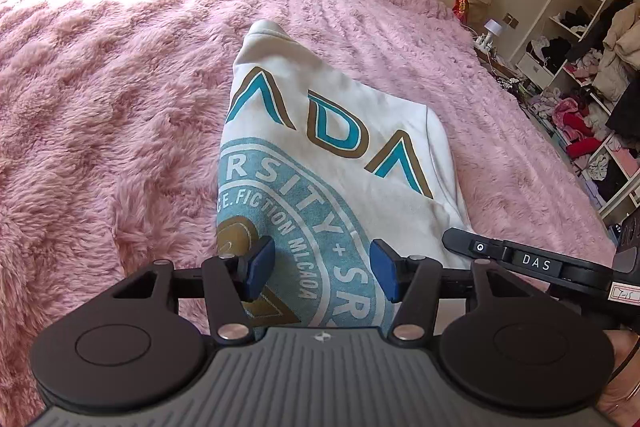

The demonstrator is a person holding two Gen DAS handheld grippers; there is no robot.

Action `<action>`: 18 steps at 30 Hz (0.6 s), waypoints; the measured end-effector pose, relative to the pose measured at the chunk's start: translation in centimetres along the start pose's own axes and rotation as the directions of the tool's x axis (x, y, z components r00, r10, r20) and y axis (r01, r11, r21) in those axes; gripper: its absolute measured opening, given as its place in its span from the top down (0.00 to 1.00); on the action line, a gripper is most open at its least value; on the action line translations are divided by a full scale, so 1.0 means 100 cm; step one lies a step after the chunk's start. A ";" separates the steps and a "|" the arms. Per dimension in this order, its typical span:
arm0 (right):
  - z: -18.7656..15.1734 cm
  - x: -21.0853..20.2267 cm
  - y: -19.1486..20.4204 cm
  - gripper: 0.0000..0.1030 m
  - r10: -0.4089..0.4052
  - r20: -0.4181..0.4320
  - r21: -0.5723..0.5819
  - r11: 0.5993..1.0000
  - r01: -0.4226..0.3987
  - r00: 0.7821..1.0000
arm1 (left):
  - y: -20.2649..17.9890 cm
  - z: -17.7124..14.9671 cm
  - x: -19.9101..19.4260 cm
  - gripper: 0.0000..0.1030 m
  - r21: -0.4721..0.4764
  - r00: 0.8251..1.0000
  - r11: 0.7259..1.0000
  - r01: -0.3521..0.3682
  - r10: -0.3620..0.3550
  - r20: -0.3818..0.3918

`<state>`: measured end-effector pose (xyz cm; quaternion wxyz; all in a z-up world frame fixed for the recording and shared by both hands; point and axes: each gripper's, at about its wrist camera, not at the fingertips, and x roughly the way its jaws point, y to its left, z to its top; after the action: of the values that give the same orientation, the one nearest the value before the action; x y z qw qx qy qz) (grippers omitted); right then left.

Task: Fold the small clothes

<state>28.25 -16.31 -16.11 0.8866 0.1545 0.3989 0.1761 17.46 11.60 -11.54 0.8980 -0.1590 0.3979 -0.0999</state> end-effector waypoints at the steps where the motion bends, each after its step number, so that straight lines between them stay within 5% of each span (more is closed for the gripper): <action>1: 0.000 0.001 -0.001 1.00 0.004 -0.002 0.014 1.000 -0.004 1.000 | -0.001 0.000 0.000 0.37 0.002 1.000 1.000 -0.004 0.004 0.000; 4: 0.003 -0.006 0.001 0.97 0.014 0.007 0.033 0.999 -0.014 1.000 | -0.007 0.004 -0.009 0.37 0.001 1.000 1.000 -0.014 0.014 0.016; 7: 0.002 -0.036 0.015 0.73 0.024 0.069 0.004 1.000 -0.025 0.997 | -0.015 0.005 -0.027 0.34 0.014 0.998 0.999 -0.040 0.039 0.046; 10: -0.006 -0.069 0.036 0.70 0.016 0.100 -0.060 0.998 -0.010 0.995 | -0.023 0.002 -0.051 0.24 0.005 0.995 0.997 -0.078 0.078 0.060; 18: -0.040 -0.131 0.092 0.29 -0.183 0.087 -0.209 0.958 0.198 0.979 | -0.057 -0.016 -0.120 0.15 0.013 0.974 0.980 -0.199 0.196 0.115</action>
<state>15.35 -13.31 -6.35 0.9239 0.0235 0.3603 0.1269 8.06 9.65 -2.29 0.9264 -0.1131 0.3592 -0.0058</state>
